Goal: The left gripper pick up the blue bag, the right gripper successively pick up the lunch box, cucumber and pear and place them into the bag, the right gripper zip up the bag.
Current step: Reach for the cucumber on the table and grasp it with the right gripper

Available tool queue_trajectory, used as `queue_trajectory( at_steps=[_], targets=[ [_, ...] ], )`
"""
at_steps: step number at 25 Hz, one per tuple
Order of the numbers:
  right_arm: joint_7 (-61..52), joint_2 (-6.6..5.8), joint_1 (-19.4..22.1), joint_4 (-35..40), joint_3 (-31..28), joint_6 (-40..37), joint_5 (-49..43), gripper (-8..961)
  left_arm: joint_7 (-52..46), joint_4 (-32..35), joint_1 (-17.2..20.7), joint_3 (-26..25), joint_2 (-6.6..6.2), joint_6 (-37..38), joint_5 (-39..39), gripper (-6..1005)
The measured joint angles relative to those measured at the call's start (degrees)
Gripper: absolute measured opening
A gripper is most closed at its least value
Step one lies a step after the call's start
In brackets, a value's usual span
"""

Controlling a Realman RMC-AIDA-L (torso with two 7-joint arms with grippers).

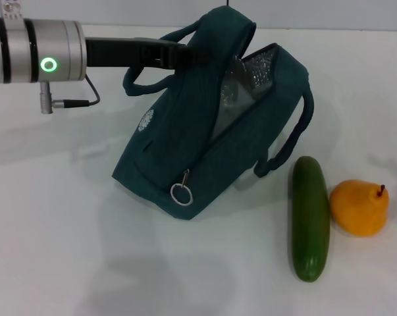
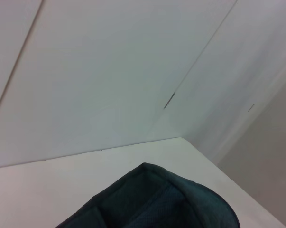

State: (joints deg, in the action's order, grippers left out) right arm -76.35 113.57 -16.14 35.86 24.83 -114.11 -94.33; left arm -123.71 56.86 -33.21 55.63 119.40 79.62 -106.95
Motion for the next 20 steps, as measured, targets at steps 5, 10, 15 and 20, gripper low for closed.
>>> queue_trajectory(
  at_steps=[5, 10, 15, 20],
  targets=[
    [-8.97, -1.09, -2.63, 16.17, 9.01, -3.43, -0.38, 769, 0.91, -0.10, 0.16, 0.01, 0.07, -0.13, 0.08, 59],
    [-21.15, -3.60, -8.04, 30.64, 16.01, -3.62, -6.37, 769, 1.06, -0.10, 0.76, 0.01, 0.16, -0.30, 1.29, 59],
    [-31.35, -4.91, -16.44, 36.55, 19.96, -4.63, -18.37, 768, 1.51, -0.10, 1.75, -0.03, 0.13, -0.54, 4.48, 59],
    [-38.09, -4.96, -23.96, 37.20, 23.32, -4.58, -28.26, 769, 1.43, -0.09, 2.23, -0.06, 0.09, -1.11, 5.69, 59]
  ],
)
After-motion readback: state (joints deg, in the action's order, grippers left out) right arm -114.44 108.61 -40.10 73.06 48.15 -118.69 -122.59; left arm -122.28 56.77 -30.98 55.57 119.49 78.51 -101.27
